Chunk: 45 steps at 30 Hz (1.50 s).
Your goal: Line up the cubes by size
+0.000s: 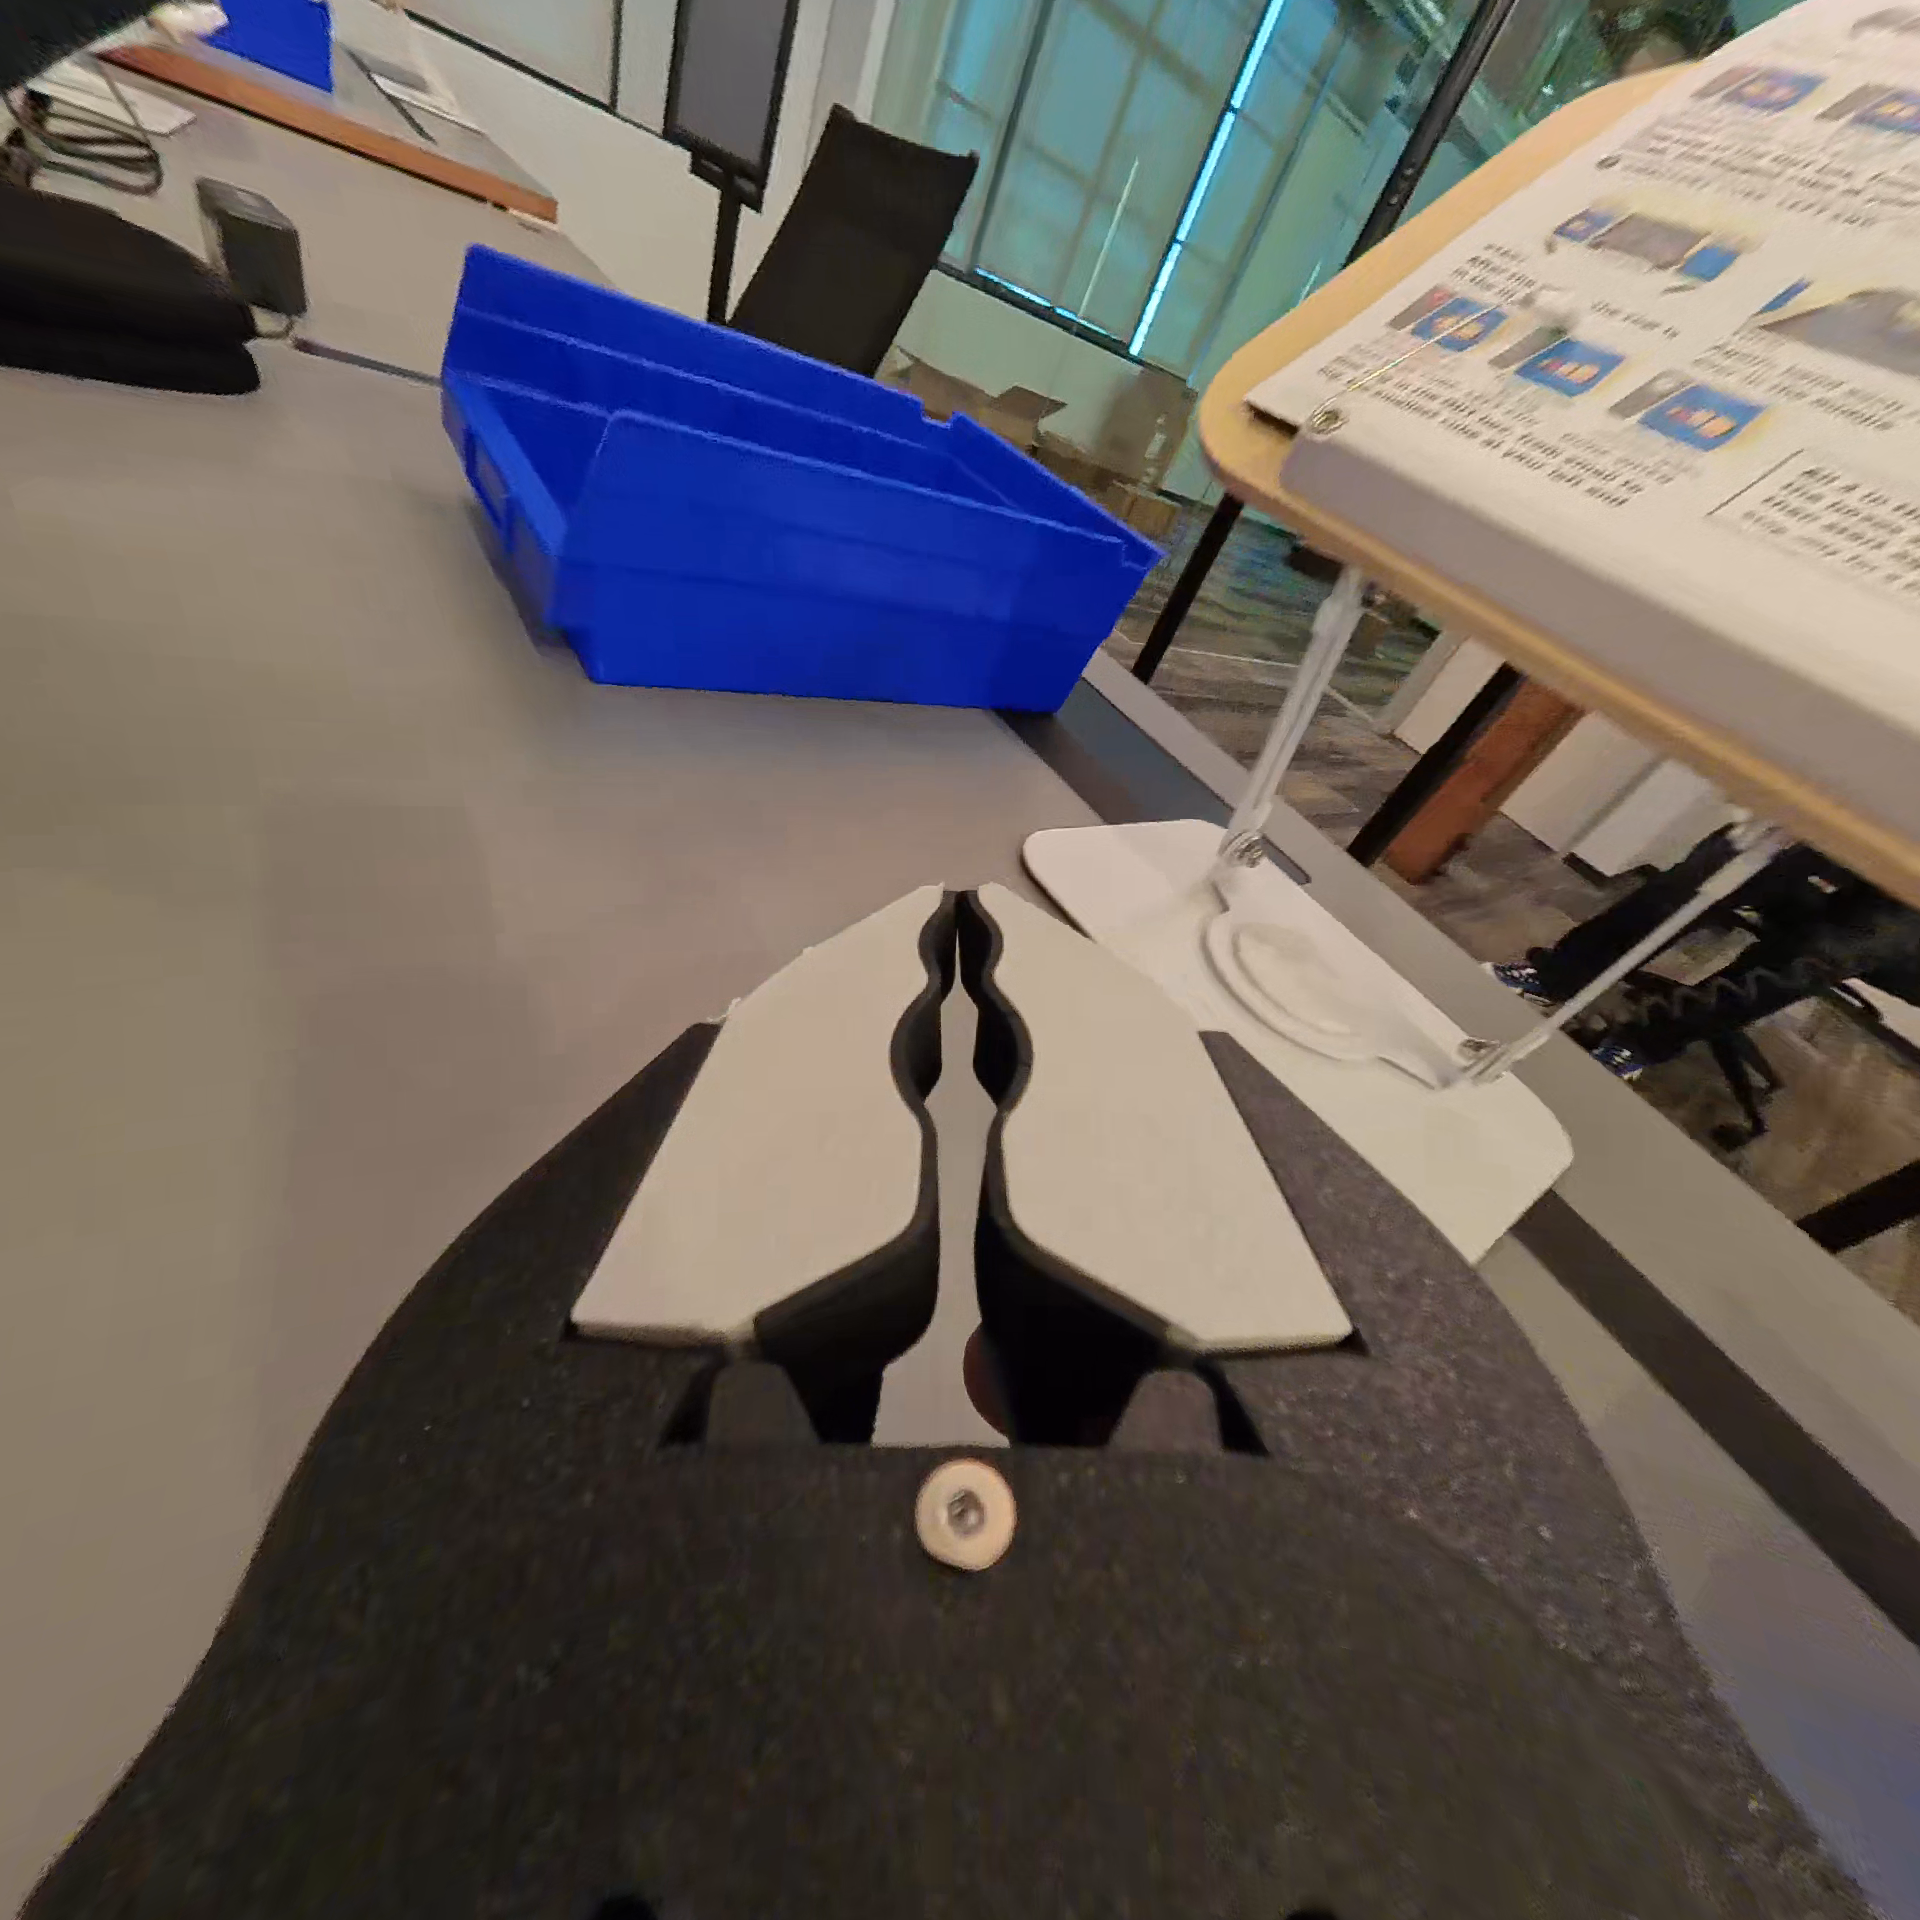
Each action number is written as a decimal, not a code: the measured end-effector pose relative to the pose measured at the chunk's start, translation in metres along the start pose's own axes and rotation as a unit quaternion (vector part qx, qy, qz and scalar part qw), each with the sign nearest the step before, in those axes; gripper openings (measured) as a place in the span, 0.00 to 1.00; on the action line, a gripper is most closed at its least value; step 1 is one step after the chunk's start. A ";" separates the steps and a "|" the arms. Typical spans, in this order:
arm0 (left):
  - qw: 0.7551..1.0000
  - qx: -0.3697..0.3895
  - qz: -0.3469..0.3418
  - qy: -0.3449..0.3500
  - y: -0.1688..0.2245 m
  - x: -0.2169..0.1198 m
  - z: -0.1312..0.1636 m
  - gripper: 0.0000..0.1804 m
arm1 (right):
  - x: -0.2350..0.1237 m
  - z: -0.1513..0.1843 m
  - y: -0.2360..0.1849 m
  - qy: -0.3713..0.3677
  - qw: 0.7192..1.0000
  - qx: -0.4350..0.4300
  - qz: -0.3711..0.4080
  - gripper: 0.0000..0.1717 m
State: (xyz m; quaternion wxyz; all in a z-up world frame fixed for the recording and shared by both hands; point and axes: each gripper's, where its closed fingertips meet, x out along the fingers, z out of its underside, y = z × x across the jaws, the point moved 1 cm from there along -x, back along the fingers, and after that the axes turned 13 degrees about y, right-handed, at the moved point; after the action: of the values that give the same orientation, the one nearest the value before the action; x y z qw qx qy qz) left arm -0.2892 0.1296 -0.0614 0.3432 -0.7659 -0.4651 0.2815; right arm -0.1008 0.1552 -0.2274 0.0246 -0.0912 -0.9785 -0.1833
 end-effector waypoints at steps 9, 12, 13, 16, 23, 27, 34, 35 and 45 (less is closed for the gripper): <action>0.980 -0.059 0.106 -0.157 0.028 0.011 0.131 0.35 | 0.001 0.011 -0.014 -0.018 0.997 -0.057 -0.040 0.00; 0.965 -0.079 0.152 -0.199 0.031 0.011 0.165 0.39 | 0.001 0.012 -0.016 -0.022 0.997 -0.060 -0.048 0.00; 0.959 -0.082 0.169 -0.211 0.033 0.012 0.175 0.40 | 0.001 0.012 -0.016 -0.022 0.997 -0.060 -0.049 0.00; 0.938 -0.094 0.222 -0.249 0.047 0.019 0.203 0.47 | 0.001 0.013 -0.017 -0.023 0.997 -0.058 -0.054 0.00; 0.899 -0.115 0.295 -0.301 0.069 0.027 0.243 0.46 | 0.002 0.015 -0.021 -0.029 0.995 -0.065 -0.067 0.01; 0.876 -0.131 0.329 -0.329 0.085 0.026 0.257 0.51 | 0.002 0.015 -0.022 -0.030 0.995 -0.065 -0.071 0.01; 0.873 -0.155 0.331 -0.323 0.092 0.027 0.265 0.35 | 0.002 0.016 -0.024 -0.032 0.994 -0.069 -0.077 0.01; 0.874 -0.154 0.328 -0.323 0.091 0.027 0.265 0.35 | 0.002 0.016 -0.024 -0.032 0.994 -0.069 -0.078 0.01; 0.938 -0.161 0.189 -0.242 0.040 0.012 0.224 0.34 | 0.000 0.008 -0.015 -0.007 0.997 -0.029 -0.068 0.05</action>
State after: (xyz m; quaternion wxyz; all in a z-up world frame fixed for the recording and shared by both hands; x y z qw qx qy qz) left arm -0.4313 0.1866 -0.2302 0.0326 -0.7933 -0.4202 0.4393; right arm -0.1040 0.1441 -0.2403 0.0026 -0.0262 -0.9769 -0.2123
